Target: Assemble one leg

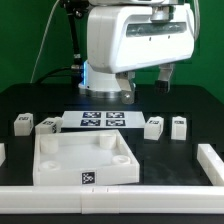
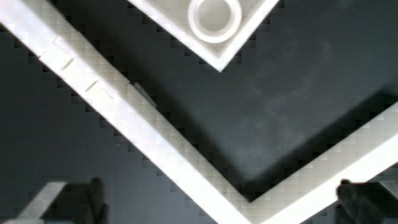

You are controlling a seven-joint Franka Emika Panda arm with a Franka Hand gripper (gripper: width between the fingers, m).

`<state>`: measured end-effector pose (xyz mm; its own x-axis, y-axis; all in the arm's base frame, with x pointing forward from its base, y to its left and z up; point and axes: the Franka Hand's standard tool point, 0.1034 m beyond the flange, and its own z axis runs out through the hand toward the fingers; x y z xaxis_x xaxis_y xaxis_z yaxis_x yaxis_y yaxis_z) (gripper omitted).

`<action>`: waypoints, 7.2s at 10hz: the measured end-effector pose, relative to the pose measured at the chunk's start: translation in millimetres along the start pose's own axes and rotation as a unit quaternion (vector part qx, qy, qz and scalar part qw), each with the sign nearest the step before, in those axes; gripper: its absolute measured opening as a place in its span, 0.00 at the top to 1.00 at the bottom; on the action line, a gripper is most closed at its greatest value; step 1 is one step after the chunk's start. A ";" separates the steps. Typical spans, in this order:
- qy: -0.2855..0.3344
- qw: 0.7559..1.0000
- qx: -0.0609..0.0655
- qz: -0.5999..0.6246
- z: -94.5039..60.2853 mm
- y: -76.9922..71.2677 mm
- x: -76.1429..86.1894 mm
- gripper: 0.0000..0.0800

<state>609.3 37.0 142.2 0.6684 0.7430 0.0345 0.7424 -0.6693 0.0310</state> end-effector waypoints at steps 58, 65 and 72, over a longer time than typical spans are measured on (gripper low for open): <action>0.014 0.943 0.031 -0.331 123.6 -111.8 -68.9 0.93; 0.009 0.938 0.043 -0.344 124.1 -111.5 -43.1 0.93; 0.009 0.938 0.044 -0.343 124.9 -110.5 -44.7 0.22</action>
Offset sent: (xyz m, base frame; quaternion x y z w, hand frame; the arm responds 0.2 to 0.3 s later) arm -0.0653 -0.0090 -0.0278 0.0037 -0.0019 -0.2047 0.9788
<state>503.2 78.4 12.5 0.0327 0.9980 0.0532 0.9991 -0.0311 -0.0299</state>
